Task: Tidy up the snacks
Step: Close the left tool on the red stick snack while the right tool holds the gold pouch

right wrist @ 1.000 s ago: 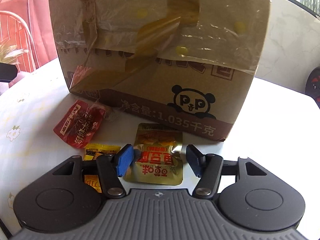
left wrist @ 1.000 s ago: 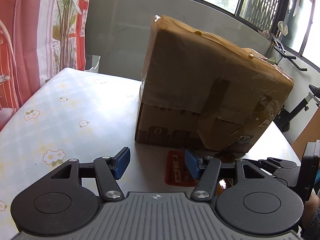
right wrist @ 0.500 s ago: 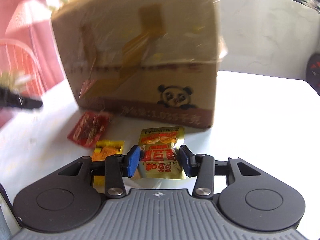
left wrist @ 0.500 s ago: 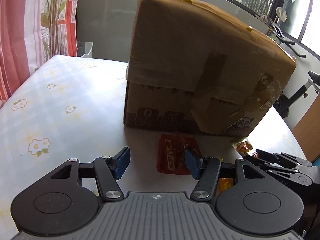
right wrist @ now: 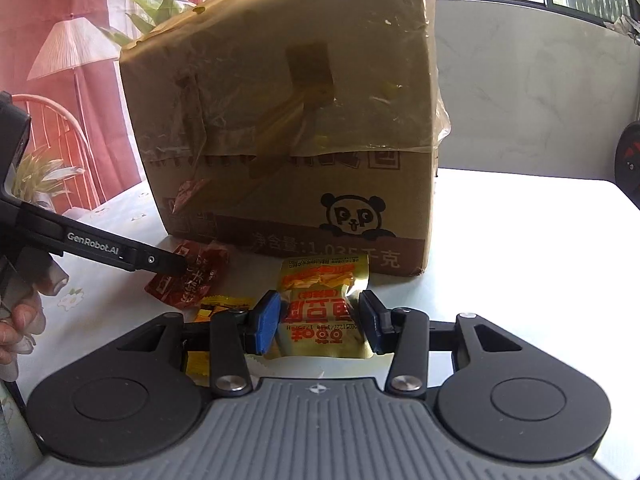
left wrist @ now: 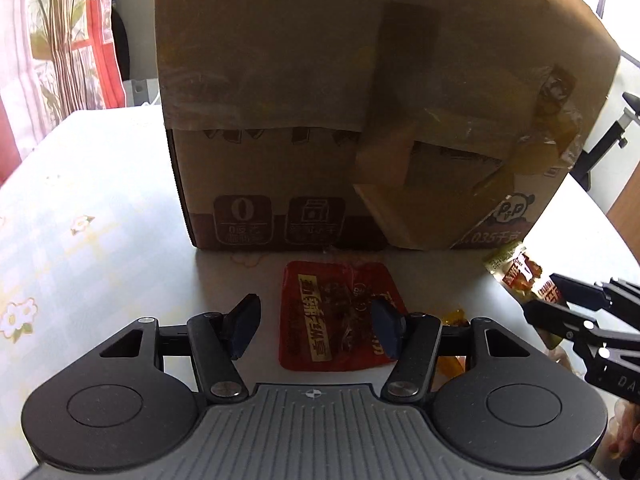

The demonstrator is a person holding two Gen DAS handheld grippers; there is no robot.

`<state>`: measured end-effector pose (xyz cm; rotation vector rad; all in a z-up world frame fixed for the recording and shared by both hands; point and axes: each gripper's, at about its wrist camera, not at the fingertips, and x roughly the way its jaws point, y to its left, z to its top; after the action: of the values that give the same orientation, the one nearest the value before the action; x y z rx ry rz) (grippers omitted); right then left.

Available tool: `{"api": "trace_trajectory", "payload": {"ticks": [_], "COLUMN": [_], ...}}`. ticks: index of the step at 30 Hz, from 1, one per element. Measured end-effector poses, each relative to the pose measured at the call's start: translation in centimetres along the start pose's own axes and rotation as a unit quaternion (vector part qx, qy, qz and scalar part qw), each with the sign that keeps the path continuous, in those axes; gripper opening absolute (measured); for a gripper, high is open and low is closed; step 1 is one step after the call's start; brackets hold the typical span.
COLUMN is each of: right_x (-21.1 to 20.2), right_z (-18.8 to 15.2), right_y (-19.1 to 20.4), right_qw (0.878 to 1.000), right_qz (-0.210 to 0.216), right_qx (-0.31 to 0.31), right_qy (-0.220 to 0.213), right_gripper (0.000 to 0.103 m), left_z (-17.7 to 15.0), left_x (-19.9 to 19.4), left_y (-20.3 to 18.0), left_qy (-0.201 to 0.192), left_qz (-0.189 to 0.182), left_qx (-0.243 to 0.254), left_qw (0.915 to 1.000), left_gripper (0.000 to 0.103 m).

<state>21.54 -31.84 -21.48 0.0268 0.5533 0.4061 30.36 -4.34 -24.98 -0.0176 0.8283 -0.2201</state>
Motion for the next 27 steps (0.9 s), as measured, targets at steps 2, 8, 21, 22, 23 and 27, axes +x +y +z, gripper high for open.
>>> {"api": "trace_trajectory", "payload": {"ticks": [2, 8, 21, 22, 23, 27], "right_x": [0.2, 0.2, 0.5, 0.5, 0.5, 0.5], "right_z": [0.0, 0.0, 0.2, 0.2, 0.2, 0.2], "right_y": [0.0, 0.1, -0.2, -0.2, -0.2, -0.2], "right_qw": [1.000, 1.000, 1.000, 1.000, 1.000, 1.000], "right_qz": [0.001, 0.001, -0.001, -0.001, -0.001, 0.000], "right_qx": [-0.002, -0.006, 0.000, 0.000, -0.001, -0.003], "right_qy": [0.004, 0.007, 0.010, 0.011, 0.011, 0.012], "right_gripper": [0.046, 0.046, 0.046, 0.046, 0.046, 0.046], "left_z": [0.0, -0.4, -1.5, -1.7, -1.9, -2.8], "left_x": [0.4, 1.4, 0.7, 0.3, -0.1, -1.5], "left_y": [0.0, -1.2, -1.8, -1.6, -1.4, -0.8], "left_qy": [0.003, 0.000, -0.015, -0.016, -0.019, -0.026], "left_qz": [-0.007, -0.003, 0.020, 0.011, 0.006, 0.013], "left_qx": [0.001, 0.035, 0.047, 0.041, 0.037, 0.016], "left_qw": [1.0000, 0.9994, 0.9986, 0.9990, 0.9991, 0.9995], "left_gripper": [0.063, 0.067, 0.029, 0.021, 0.016, 0.015]}}
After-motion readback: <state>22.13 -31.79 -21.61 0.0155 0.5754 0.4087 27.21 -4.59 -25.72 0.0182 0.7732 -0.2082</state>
